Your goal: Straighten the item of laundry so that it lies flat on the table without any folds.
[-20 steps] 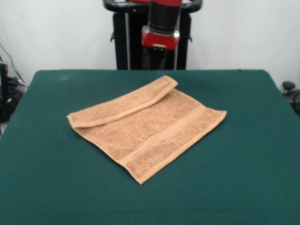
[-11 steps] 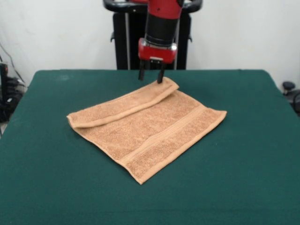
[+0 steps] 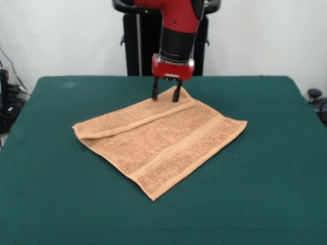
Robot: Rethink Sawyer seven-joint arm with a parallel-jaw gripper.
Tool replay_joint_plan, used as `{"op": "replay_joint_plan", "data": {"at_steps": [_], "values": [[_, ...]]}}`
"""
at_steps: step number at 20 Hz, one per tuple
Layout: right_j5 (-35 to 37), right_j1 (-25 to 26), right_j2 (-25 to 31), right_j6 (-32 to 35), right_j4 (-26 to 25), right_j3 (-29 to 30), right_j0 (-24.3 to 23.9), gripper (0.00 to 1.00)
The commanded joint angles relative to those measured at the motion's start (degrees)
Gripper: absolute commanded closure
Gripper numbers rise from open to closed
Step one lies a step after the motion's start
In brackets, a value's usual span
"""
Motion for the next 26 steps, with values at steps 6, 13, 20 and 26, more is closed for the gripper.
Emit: {"op": "replay_joint_plan", "data": {"at_steps": [6,13,20,26], "values": [[3.39,3.14,6.25,8.32,6.84,-4.66,5.06,0.00],[3.12,3.08,6.14,8.96,8.89,-3.84,6.22,0.00],[2.40,3.28,5.83,8.75,9.64,-3.42,6.68,0.00],[2.07,3.60,5.50,8.23,9.88,-3.73,6.75,0.00]]}}
